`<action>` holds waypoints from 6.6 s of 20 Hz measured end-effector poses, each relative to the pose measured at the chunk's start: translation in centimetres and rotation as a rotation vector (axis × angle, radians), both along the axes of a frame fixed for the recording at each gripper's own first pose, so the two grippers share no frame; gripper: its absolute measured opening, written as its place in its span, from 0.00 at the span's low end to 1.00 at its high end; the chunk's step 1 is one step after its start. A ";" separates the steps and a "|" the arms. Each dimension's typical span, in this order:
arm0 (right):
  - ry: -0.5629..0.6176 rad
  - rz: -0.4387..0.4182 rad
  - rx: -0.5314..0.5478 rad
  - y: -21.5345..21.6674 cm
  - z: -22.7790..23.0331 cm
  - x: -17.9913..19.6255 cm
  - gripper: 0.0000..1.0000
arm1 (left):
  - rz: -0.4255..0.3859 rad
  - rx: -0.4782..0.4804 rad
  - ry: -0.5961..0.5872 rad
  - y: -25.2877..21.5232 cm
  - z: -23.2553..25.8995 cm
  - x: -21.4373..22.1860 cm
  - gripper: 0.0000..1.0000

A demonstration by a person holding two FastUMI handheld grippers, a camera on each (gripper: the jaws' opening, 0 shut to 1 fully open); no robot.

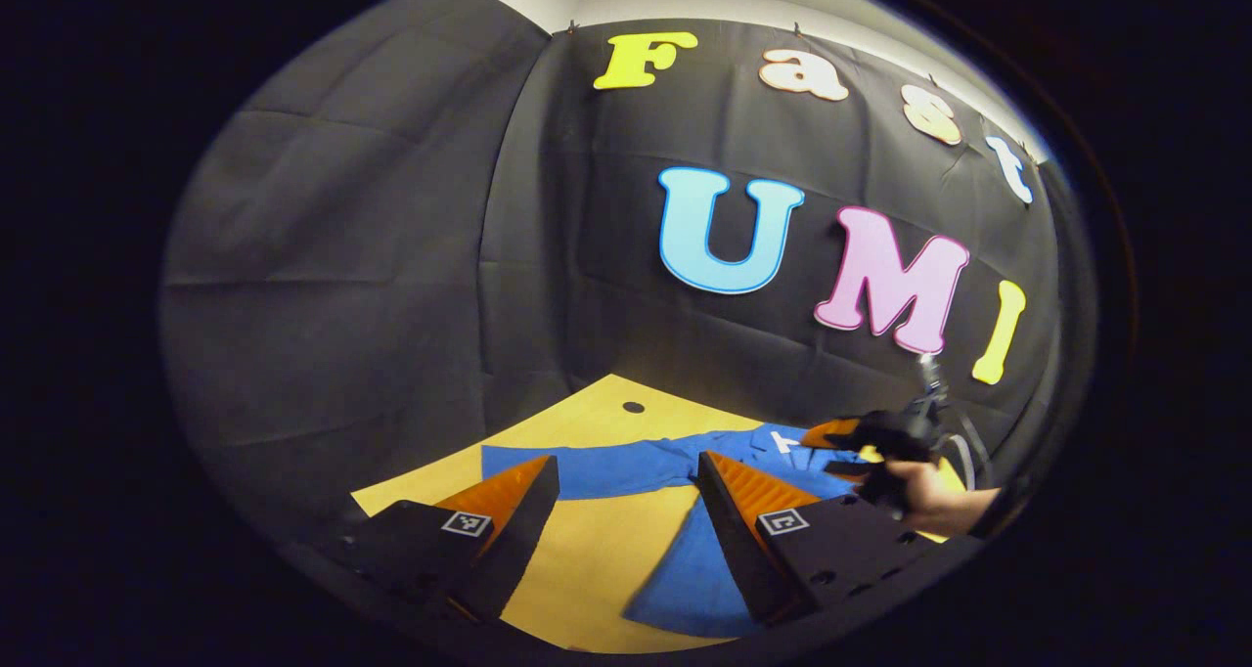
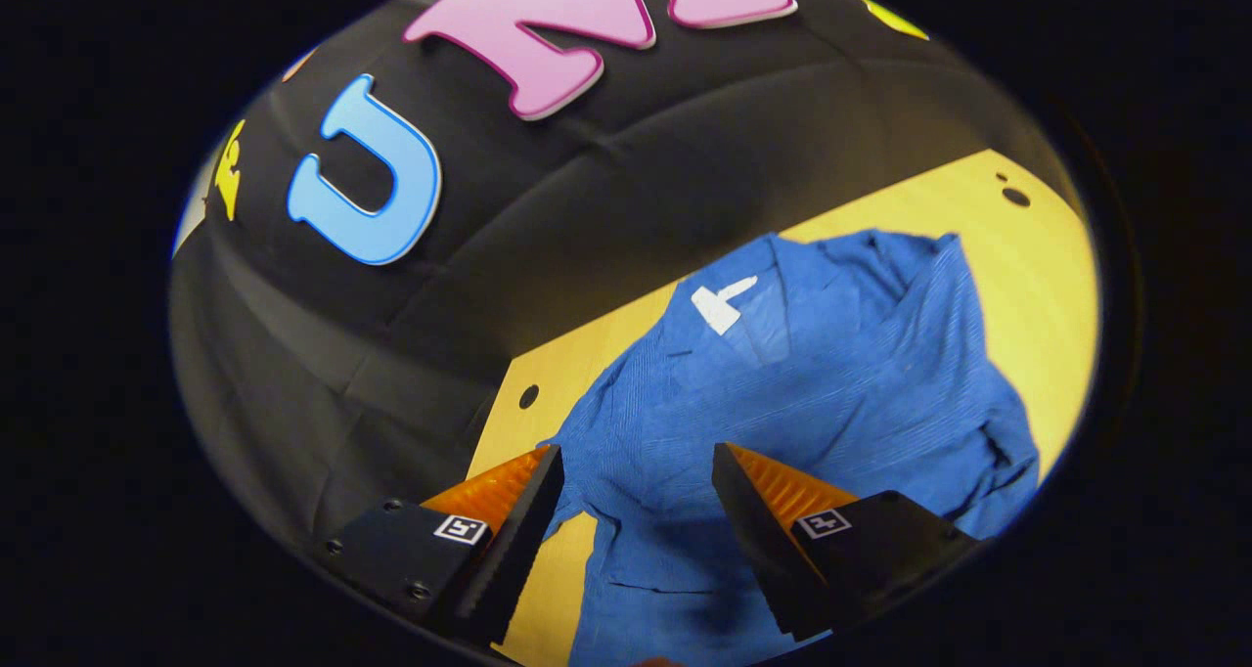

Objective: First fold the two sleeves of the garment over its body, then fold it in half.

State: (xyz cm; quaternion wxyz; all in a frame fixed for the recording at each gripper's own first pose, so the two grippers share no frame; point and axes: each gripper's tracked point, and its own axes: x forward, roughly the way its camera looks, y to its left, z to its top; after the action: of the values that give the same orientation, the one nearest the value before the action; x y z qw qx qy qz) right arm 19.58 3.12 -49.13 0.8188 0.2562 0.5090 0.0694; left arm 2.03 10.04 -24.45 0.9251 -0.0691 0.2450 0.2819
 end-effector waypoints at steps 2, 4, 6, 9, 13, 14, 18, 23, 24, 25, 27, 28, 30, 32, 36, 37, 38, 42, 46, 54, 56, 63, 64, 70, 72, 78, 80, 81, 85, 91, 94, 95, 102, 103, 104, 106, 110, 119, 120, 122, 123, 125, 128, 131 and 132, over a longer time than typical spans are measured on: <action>-0.068 0.005 -0.049 -2.4 3.3 -0.1 0.98 | 0.010 0.023 0.034 3.1 -2.0 -0.1 0.82; -0.131 0.010 -0.107 -5.0 6.8 -0.5 0.98 | 0.026 0.036 0.082 6.7 -4.6 -0.1 0.82; -0.192 -0.002 -0.178 -8.4 10.9 -0.9 0.97 | 0.038 0.066 0.163 10.5 -7.6 -0.2 0.82; -0.298 -0.070 -0.280 -13.7 17.8 -2.0 0.98 | 0.044 -0.005 0.339 14.3 -13.2 -0.6 0.82; -0.442 -0.105 -0.468 -20.0 27.0 -4.9 0.97 | 0.095 -0.143 0.453 18.1 -18.7 0.5 0.84; -0.478 -0.106 -0.528 -21.2 29.4 -5.8 0.97 | 0.118 -0.164 0.487 19.0 -19.9 0.2 0.84; -0.588 -0.146 -0.703 -24.2 37.1 -9.2 0.96 | 0.130 -0.195 0.675 20.1 -23.4 -0.1 0.84; -0.599 -0.167 -0.757 -24.0 39.6 -12.6 0.96 | 0.098 -0.224 0.716 20.9 -24.6 1.3 0.83; -0.594 -0.182 -0.761 -24.3 39.5 -12.8 0.96 | 0.093 -0.253 0.700 21.0 -24.6 1.2 0.84; -0.581 -0.197 -0.754 -24.4 39.2 -13.0 0.96 | 0.101 -0.306 0.688 20.4 -24.3 1.0 0.84; -0.537 -0.206 -0.718 -23.9 37.7 -13.6 1.00 | 0.069 -0.317 0.721 20.6 -23.9 1.4 0.82; -0.522 -0.203 -0.711 -23.8 37.1 -13.8 0.96 | 0.050 -0.317 0.728 20.6 -23.7 1.5 0.81; -0.519 -0.210 -0.721 -24.0 36.6 -13.6 0.97 | 0.014 -0.318 0.735 20.0 -23.4 2.2 0.62; -0.521 -0.206 -0.707 -23.8 35.9 -12.9 0.96 | 0.026 -0.318 0.707 20.0 -24.1 2.7 0.21; -0.493 -0.153 -0.670 -23.3 33.1 -11.8 0.97 | 0.030 -0.382 0.619 19.5 -23.8 2.6 0.00; -0.491 -0.143 -0.665 -23.3 32.5 -11.5 0.96 | 0.033 -0.393 0.606 19.5 -23.9 2.5 0.00; -0.487 -0.134 -0.656 -23.4 31.9 -11.1 0.97 | 0.047 -0.395 0.602 19.6 -23.9 2.6 0.00; -0.463 -0.109 -0.620 -24.0 29.2 -10.1 0.96 | 0.059 -0.416 0.502 17.0 -21.6 6.3 0.00; -0.437 -0.109 -0.588 -25.5 26.8 -8.9 0.96 | -0.097 -0.462 0.353 9.7 -17.2 14.4 0.00; -0.357 -0.117 -0.582 -29.7 23.0 -10.2 0.97 | -0.592 -0.633 0.184 -18.6 -13.5 30.5 0.00; -0.323 -0.122 -0.572 -29.9 22.3 -11.5 0.97 | -0.656 -0.654 0.191 -23.9 -14.4 32.1 0.00; -0.171 -0.059 -0.549 -28.1 16.0 -16.5 0.97 | -0.718 -0.563 0.217 -29.4 -15.8 30.5 0.85; -0.142 -0.052 -0.540 -27.6 14.8 -16.9 0.97 | -0.715 -0.520 0.218 -28.1 -15.5 29.0 0.85; 0.095 0.014 -0.474 -24.4 7.1 -22.3 0.98 | -0.652 -0.294 0.404 -17.6 -14.4 13.3 0.85; 0.181 0.041 -0.457 -23.5 4.6 -24.3 0.98 | -0.600 -0.222 0.513 -13.8 -15.1 7.0 0.85; 0.312 0.092 -0.497 -23.8 0.2 -27.4 0.99 | -0.364 -0.295 0.719 -9.6 -19.9 -4.4 0.85; 0.366 0.095 -0.479 -23.8 -1.2 -28.2 0.99 | -0.307 -0.328 0.756 -9.4 -20.9 -5.8 0.85; 0.390 0.105 -0.475 -23.8 -1.9 -28.6 0.99 | -0.300 -0.349 0.769 -9.6 -21.4 -6.1 0.85; 0.404 0.228 -0.537 -23.4 -2.7 -28.7 0.98 | -0.351 -0.289 0.800 -9.4 -21.8 -6.2 0.84; 0.345 0.303 -0.430 -20.4 -2.8 -28.1 0.15 | -0.378 -0.374 0.750 -12.9 -22.1 -4.3 0.09; 0.349 0.216 -0.329 -20.3 -2.7 -28.0 0.05 | -0.394 -0.527 0.704 -15.2 -21.9 -4.2 0.00; 0.356 0.175 -0.309 -20.4 -2.8 -27.7 0.05 | -0.389 -0.547 0.703 -15.3 -21.9 -4.2 0.00; 0.215 0.144 -0.214 -16.5 2.7 -21.5 0.05 | -0.433 -0.555 0.594 -16.0 -16.2 -0.6 0.00; 0.189 0.151 -0.201 -16.0 3.5 -19.6 0.05 | -0.442 -0.555 0.565 -16.0 -15.0 0.7 0.00; 0.164 0.155 -0.186 -15.4 4.0 -18.2 0.04 | -0.450 -0.558 0.541 -16.1 -13.9 2.3 0.00; 0.115 0.147 -0.153 -14.4 5.0 -14.2 0.04 | -0.470 -0.558 0.487 -16.0 -12.1 5.9 0.00; -0.020 0.131 -0.152 -14.1 5.5 -4.3 0.04 | -0.525 -0.523 0.359 -14.3 -9.1 16.1 0.00; -0.126 0.014 -0.315 -17.8 -3.9 16.8 0.05 | -0.466 -0.311 0.074 -5.0 -12.7 42.8 0.00; -0.117 -0.013 -0.343 -18.7 -5.8 18.3 0.05 | -0.450 -0.300 0.067 -4.0 -13.7 44.4 0.03; -0.095 -0.082 -0.342 -19.4 -7.8 19.1 0.53 | -0.448 -0.294 0.100 -3.1 -16.7 45.8 0.34; -0.092 -0.100 -0.333 -19.6 -7.8 19.0 0.76 | -0.436 -0.283 0.178 -2.8 -18.3 44.6 0.58; -0.175 -0.141 -0.360 -21.0 -6.0 18.8 0.98 | -0.425 -0.253 0.195 -2.3 -18.5 42.9 0.84; -0.342 -0.203 -0.400 -21.9 -0.1 17.2 0.97 | -0.456 -0.157 0.116 -3.6 -13.9 39.8 0.85; -0.515 -0.222 -0.408 -20.5 7.3 13.6 0.98 | -0.508 -0.057 -0.019 -5.6 -6.4 34.2 0.85; -0.583 -0.227 -0.424 -20.0 10.1 12.2 0.98 | -0.522 -0.021 -0.089 -6.2 -3.6 32.4 0.85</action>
State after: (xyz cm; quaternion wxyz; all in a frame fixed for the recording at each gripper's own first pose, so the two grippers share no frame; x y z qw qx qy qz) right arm 31.75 -16.92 -38.98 0.9667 0.1051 0.2260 -0.0588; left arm 34.39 3.81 -28.05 0.9755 -0.0256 0.2166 0.0277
